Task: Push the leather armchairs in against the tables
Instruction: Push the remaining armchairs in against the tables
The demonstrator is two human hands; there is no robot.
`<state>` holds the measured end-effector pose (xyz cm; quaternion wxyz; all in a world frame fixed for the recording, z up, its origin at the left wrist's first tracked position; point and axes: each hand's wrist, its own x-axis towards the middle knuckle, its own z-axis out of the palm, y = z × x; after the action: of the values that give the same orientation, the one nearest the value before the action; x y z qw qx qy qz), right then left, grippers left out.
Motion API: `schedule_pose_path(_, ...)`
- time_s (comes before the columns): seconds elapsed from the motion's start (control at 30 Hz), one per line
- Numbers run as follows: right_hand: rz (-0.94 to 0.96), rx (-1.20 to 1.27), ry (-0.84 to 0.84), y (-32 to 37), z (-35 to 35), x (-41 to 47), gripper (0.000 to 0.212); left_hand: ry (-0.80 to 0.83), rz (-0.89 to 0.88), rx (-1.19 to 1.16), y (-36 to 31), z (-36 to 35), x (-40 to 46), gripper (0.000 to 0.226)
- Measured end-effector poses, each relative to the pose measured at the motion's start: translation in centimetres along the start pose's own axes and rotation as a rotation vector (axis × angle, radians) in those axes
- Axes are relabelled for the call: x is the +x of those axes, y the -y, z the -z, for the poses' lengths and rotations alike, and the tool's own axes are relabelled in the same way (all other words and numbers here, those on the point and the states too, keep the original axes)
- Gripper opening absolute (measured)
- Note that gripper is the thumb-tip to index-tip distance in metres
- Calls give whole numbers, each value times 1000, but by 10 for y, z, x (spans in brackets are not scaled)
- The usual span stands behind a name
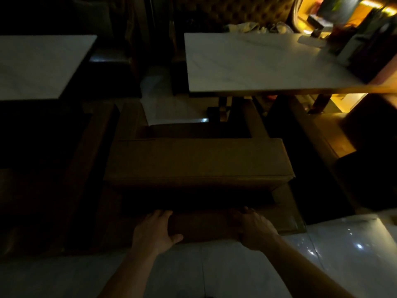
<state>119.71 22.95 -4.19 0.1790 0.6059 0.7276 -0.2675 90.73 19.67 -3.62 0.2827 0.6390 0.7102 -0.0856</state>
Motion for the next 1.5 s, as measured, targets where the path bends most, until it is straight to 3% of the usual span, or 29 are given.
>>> schedule_pose_path(0.2,-20,57,-31,24,42,-40,59,79,-154,1,-35,44,-18,91)
schedule_pose_path(0.43,-136,38,-170,-6,83,-108,73,176,-357,76,-110,87,-33,90)
schedule_pose_path(0.6,-223,133,-312,-59,113,-170,49,133,-542,126,-196,106,-45,87)
schedule_pose_path(0.8,-404,206,-406,-167,124,-245,74,77,-686,164,-327,91,-65,78)
schedule_pose_path(1.13,-525,311,-527,-394,105,-351,76,-9,-744,95,-555,8,-121,82)
schedule_pose_path(1.5,-541,371,-489,-586,102,-332,78,-52,-819,49,-737,-71,-69,88)
